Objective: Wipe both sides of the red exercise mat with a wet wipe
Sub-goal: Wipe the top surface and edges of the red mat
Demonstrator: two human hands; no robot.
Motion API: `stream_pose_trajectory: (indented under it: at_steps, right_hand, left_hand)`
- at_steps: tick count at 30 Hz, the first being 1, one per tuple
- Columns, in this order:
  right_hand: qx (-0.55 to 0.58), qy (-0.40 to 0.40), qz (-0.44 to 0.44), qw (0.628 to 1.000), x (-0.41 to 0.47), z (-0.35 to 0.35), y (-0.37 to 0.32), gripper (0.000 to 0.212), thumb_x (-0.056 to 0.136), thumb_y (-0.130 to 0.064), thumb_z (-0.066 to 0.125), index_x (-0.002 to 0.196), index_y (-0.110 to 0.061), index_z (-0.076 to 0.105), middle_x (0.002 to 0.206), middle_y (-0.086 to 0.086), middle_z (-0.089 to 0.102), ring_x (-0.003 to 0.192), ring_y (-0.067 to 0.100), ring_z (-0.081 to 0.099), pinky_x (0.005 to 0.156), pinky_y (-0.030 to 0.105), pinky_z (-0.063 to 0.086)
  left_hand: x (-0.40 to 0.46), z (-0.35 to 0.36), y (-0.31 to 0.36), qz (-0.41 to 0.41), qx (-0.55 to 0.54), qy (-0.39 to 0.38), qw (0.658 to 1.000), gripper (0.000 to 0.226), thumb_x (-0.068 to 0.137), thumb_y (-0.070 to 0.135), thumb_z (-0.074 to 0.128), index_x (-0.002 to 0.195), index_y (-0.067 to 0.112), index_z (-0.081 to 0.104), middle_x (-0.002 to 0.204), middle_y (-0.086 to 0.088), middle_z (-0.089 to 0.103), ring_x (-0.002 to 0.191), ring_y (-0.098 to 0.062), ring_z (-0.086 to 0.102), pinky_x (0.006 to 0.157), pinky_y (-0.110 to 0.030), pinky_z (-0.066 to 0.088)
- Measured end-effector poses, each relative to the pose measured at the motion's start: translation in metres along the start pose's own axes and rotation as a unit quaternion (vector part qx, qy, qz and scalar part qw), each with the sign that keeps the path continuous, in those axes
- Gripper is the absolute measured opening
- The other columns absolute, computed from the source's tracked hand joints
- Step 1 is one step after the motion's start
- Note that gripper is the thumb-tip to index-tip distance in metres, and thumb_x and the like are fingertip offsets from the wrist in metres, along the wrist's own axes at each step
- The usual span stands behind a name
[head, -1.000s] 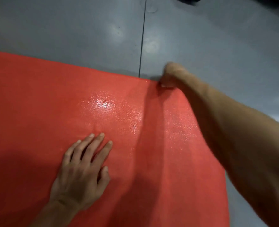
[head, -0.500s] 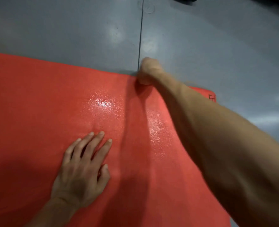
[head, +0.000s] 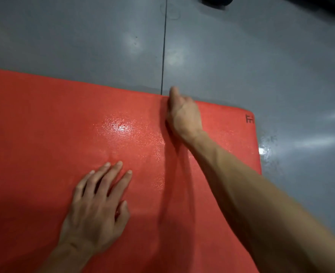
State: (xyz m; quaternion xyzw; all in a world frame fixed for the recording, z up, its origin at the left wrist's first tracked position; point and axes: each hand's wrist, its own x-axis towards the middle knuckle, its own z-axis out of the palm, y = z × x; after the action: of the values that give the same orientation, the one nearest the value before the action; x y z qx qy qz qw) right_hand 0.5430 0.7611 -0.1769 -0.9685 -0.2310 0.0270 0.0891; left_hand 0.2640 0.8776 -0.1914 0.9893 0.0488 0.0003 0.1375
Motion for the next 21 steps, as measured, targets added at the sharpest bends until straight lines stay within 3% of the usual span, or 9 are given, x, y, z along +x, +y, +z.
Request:
stream_pose_trajectory:
  at_steps: [3,6,8,12,15,21]
  right_hand:
    - [-0.028,0.006,-0.041,0.999,-0.003,-0.002,0.022,0.019,0.090,-0.007,0.052,0.109,-0.009,0.054,0.083,0.022,0.065,0.076,0.045,0.061,0.058,0.039,0.025]
    - [-0.051,0.040,0.092,0.994,-0.010,-0.018,0.083,0.014,0.093,-0.009,0.047,0.107,-0.008,0.050,0.087,0.028,0.065,0.080,0.049,0.061,0.059,0.042,0.029]
    - [-0.037,0.061,0.142,0.987,-0.013,-0.018,0.087,0.011,0.093,-0.005,0.045,0.104,-0.005,0.049,0.088,0.030,0.065,0.082,0.050,0.060,0.061,0.043,0.027]
    - [0.045,0.001,0.015,0.999,-0.008,0.004,0.005,0.009,0.095,-0.008,0.047,0.104,-0.010,0.049,0.085,0.022,0.065,0.077,0.044,0.060,0.060,0.039,0.026]
    - [-0.011,-0.021,-0.072,0.997,-0.009,0.000,-0.004,0.011,0.095,-0.011,0.047,0.106,-0.012,0.047,0.080,0.018,0.064,0.073,0.043,0.059,0.057,0.040,0.026]
    - [-0.054,0.031,0.127,0.990,-0.032,-0.031,0.119,0.018,0.101,-0.022,0.045,0.112,-0.009,0.051,0.095,0.025,0.066,0.087,0.045,0.063,0.064,0.042,0.039]
  left_hand:
    - [0.001,0.000,0.000,0.004,-0.001,-0.003,1.000,0.064,0.083,0.037,0.048,0.143,0.017,0.060,0.155,-0.010,0.048,0.142,-0.032,0.042,0.119,-0.050,0.025]
    - [0.000,-0.001,0.000,-0.001,0.003,-0.012,1.000,0.065,0.083,0.037,0.048,0.143,0.018,0.059,0.156,-0.009,0.047,0.143,-0.032,0.041,0.119,-0.049,0.023]
    - [0.000,0.000,-0.001,-0.002,0.001,-0.021,1.000,0.065,0.082,0.038,0.048,0.144,0.018,0.059,0.156,-0.009,0.047,0.143,-0.032,0.041,0.120,-0.049,0.023]
    - [0.000,-0.001,-0.001,0.002,0.003,-0.013,1.000,0.065,0.083,0.037,0.048,0.143,0.017,0.060,0.156,-0.009,0.047,0.143,-0.032,0.041,0.119,-0.050,0.025]
    - [0.000,-0.002,0.000,0.006,-0.001,-0.004,1.000,0.064,0.083,0.036,0.048,0.143,0.016,0.060,0.155,-0.010,0.048,0.143,-0.032,0.042,0.118,-0.050,0.026]
    - [0.000,-0.002,0.000,-0.003,0.000,-0.016,1.000,0.065,0.082,0.037,0.047,0.143,0.017,0.060,0.155,-0.010,0.047,0.143,-0.032,0.042,0.118,-0.051,0.026]
